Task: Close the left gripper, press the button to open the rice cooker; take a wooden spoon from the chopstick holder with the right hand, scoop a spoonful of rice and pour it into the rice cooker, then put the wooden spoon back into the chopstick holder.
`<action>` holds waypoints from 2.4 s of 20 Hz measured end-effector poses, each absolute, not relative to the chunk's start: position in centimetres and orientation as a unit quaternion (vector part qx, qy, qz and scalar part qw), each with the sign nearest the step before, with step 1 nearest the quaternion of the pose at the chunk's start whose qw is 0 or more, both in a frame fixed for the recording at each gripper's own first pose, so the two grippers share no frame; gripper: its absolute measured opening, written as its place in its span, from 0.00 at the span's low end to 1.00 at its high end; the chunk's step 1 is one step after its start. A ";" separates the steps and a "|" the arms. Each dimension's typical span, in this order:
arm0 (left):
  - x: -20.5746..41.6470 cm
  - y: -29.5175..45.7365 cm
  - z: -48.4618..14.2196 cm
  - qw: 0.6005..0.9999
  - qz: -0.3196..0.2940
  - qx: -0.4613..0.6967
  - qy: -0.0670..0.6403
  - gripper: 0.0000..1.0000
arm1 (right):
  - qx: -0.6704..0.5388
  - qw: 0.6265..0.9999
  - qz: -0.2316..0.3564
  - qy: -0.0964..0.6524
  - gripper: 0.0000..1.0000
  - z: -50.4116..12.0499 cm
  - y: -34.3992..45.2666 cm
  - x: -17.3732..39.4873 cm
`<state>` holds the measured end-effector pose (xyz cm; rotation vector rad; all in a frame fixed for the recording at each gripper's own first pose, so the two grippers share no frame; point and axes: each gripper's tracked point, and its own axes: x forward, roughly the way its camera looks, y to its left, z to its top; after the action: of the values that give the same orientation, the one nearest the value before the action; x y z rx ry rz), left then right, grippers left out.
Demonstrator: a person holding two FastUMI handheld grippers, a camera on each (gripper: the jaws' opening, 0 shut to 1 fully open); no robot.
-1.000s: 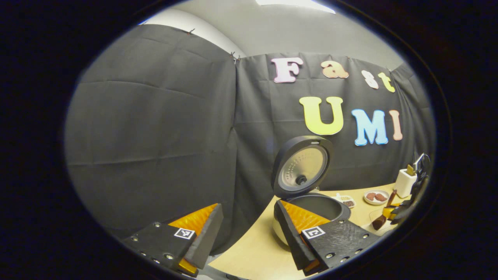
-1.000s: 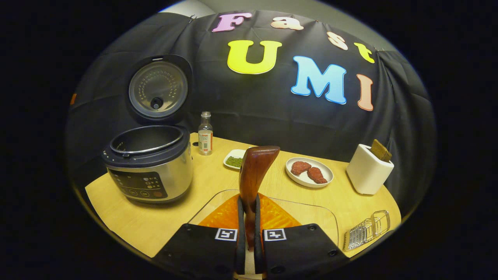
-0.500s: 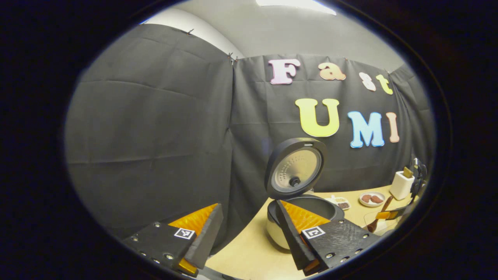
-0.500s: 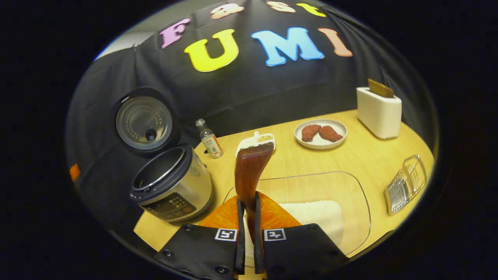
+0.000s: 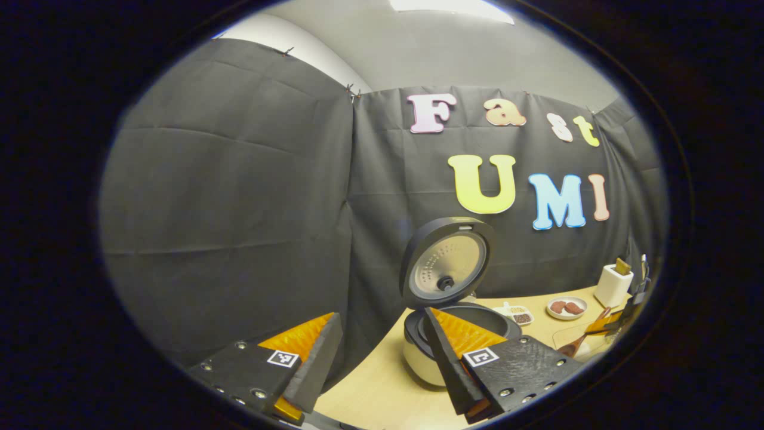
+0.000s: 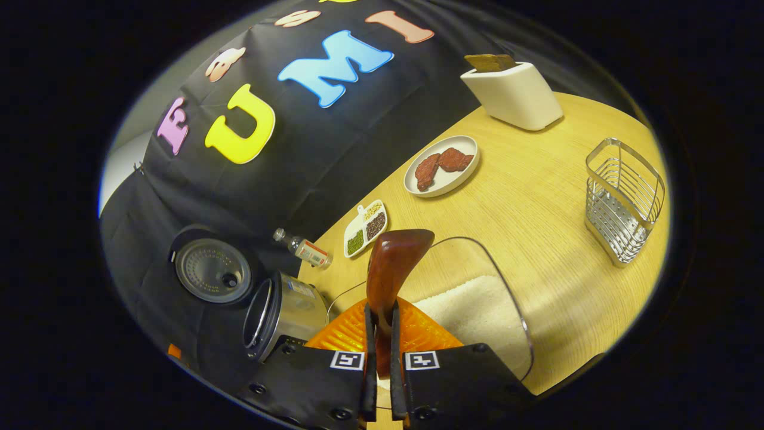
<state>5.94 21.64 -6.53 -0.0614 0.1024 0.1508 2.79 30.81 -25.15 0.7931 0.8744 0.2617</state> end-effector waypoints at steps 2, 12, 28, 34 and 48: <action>6.2 21.2 -6.3 0.996 0.071 -0.031 0.049 0.84 | 0.398 0.815 0.117 0.404 0.11 -24.6 29.4 3.4; 6.5 19.9 -6.1 0.997 0.058 -0.041 0.043 0.84 | 0.527 0.752 0.117 0.377 0.11 -19.7 28.1 5.4; 3.5 25.9 -8.1 0.991 0.113 -0.049 0.054 0.83 | 0.551 0.720 0.230 0.355 0.11 -11.0 42.4 8.6; 1.8 28.0 -9.1 0.987 0.135 -0.051 0.064 0.83 | 0.528 0.723 0.267 0.358 0.10 -9.9 48.5 8.7; -1.5 32.1 -10.6 0.977 0.187 -0.052 0.083 0.83 | 0.401 0.777 0.315 0.368 0.10 -13.7 59.0 7.7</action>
<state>-1.46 32.11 -10.58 -0.1042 0.1673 0.3777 7.67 58.98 -13.69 0.8683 0.7959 0.6821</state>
